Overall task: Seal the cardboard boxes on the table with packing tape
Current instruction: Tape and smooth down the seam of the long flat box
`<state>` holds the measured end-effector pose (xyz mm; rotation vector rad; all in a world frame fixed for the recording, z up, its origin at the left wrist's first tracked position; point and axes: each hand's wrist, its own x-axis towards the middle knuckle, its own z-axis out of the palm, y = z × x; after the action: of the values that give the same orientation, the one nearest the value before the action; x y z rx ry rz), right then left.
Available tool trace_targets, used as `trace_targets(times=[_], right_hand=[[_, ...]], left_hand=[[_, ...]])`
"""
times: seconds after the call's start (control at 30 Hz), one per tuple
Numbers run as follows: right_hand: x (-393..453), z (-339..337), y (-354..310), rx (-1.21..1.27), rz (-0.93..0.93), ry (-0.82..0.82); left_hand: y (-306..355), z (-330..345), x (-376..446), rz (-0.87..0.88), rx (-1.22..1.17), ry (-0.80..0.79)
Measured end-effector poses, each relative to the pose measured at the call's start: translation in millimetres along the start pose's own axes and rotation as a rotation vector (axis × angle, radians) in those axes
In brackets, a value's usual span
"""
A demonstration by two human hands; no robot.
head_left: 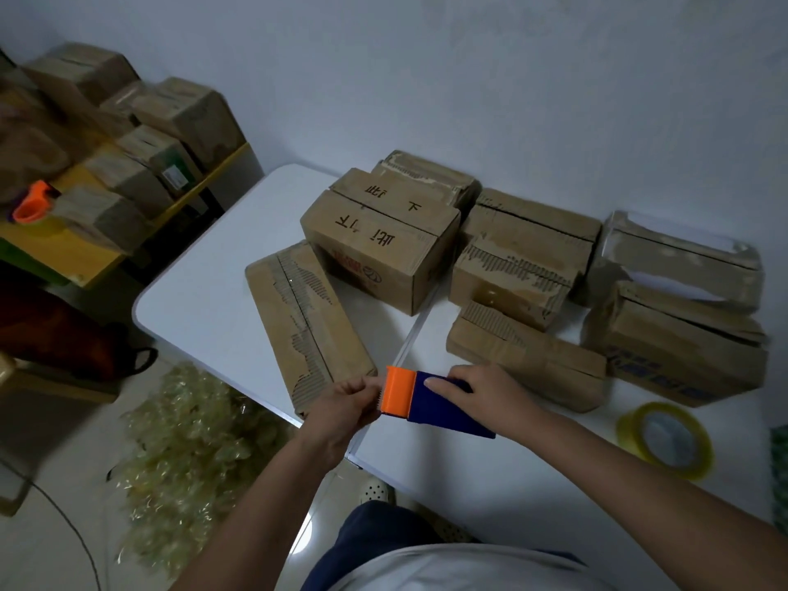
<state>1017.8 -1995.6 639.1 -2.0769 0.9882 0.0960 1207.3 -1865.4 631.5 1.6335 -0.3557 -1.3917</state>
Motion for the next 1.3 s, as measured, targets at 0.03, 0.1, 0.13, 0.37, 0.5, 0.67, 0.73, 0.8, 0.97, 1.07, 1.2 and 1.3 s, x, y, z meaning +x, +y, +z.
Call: trace_targets(times=[0.03,0.1,0.13,0.37,0.5,0.67,0.73,0.8,0.97,1.07,1.2,1.3], right_hand=[[2,-1,0,-0.049,-0.015,0.006],[6,-1,0,-0.142,-0.041,-0.009],[8,-1,0,-0.182,-0.048,-0.019],[26,-31,11,-0.465,-0.121,-0.043],[47,-34,3,-0.553,-0.145,-0.060],[69,-43,-16,-0.619,-0.188,-0.026],[72,-44,-20,-0.604,-0.198,-0.018],[74,-44,-23,-0.607,-0.210,-0.019],[79,-42,-23,-0.623,-0.198,-0.073],[82,-42,-20,-0.626,-0.170,-0.115],[92,-44,-17,-0.641,-0.206,-0.104],[100,-46,-21,-0.666,-0.254,-0.088]], left_hand=[[-2,0,-2,0.006,-0.004,0.018],[-9,0,-4,0.005,-0.010,0.047],[-13,0,-4,0.003,-0.013,0.062],[-32,-72,-13,-0.006,-0.214,0.418],[-42,-97,-24,-0.048,-0.292,0.525],[-45,-82,-26,-0.023,-0.282,0.577],[-46,-83,-25,0.012,-0.283,0.632],[-46,-87,-24,0.034,-0.301,0.660],[-42,-94,-21,0.043,-0.295,0.682],[-43,-97,-23,0.050,-0.318,0.664],[-47,-97,-27,0.050,-0.280,0.682],[-51,-90,-29,0.020,-0.306,0.683]])
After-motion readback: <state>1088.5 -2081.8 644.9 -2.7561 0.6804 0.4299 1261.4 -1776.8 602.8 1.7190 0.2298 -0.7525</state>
